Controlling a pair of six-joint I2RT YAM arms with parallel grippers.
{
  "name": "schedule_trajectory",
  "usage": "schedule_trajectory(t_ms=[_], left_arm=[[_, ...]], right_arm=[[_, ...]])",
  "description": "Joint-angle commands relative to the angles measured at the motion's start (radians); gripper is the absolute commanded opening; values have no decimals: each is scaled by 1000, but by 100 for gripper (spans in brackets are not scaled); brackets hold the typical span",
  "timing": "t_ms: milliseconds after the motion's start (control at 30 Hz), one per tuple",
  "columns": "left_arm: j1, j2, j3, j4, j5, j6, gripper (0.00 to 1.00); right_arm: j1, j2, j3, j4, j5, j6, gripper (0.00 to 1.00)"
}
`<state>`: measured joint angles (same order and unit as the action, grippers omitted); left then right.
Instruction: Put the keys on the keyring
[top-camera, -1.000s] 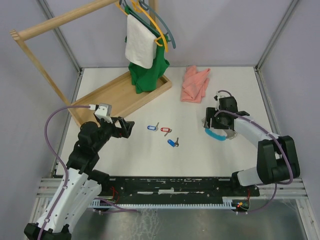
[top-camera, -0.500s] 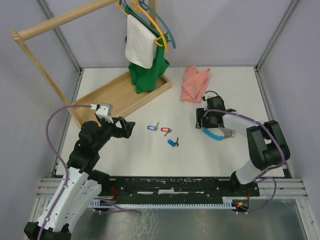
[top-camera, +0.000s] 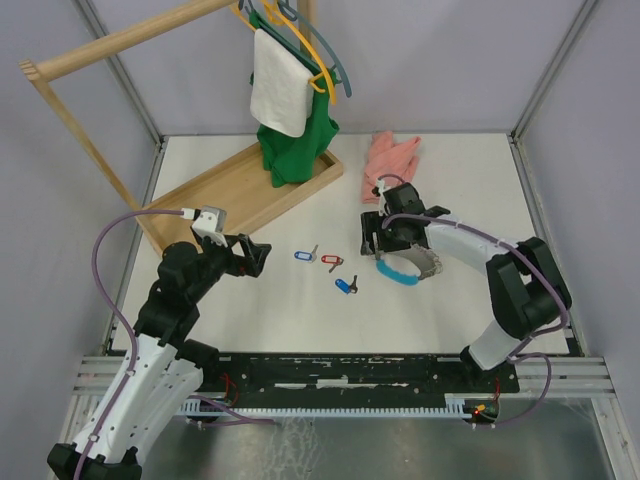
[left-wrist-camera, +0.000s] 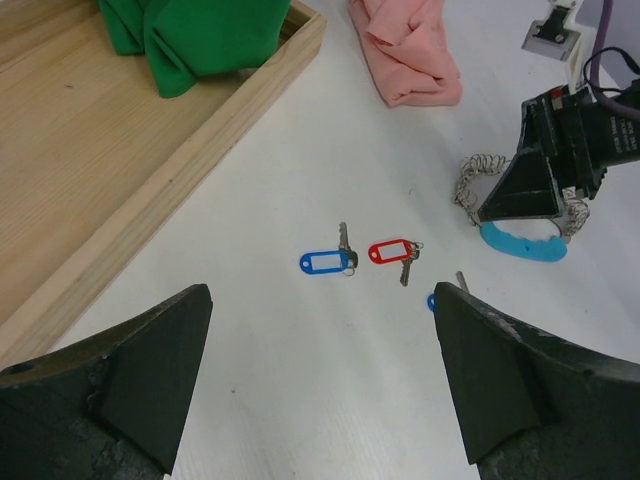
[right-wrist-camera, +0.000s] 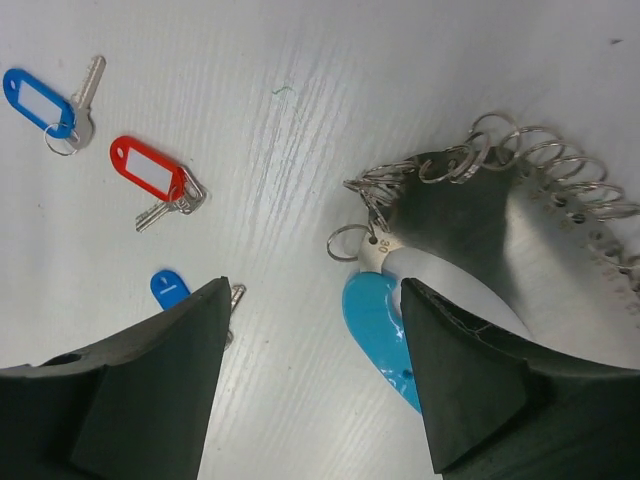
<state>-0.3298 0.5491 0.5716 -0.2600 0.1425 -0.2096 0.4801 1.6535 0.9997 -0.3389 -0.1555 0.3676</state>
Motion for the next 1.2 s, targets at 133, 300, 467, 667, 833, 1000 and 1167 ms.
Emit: schedule_trajectory(t_ms=[133,300,467,667,833,1000,1167], left_arm=[[-7,-6,7,31,38,27,98],[-14,-8,4,31,31,26,97],[-22,-7,4,27,17,24,97],[-27,-4,5,10,-7,22,97],[-30,-4,6,3,-15,23,97],[-32,0,7,-2,-20,24,96],[-32,3,7,-4,-23,24,96]], right_arm=[[-10,-218,22,-229,177,-45,79],[-10,-338,-97,-328,396,136,80],[-10,-453,-207,-316,475,274,81],[-10,-464,-272,-247,535,410,77],[-10,-431,-304,-158,593,511,68],[-10,-364,-305,-111,630,559,62],[-13,-285,-292,-103,654,580,55]])
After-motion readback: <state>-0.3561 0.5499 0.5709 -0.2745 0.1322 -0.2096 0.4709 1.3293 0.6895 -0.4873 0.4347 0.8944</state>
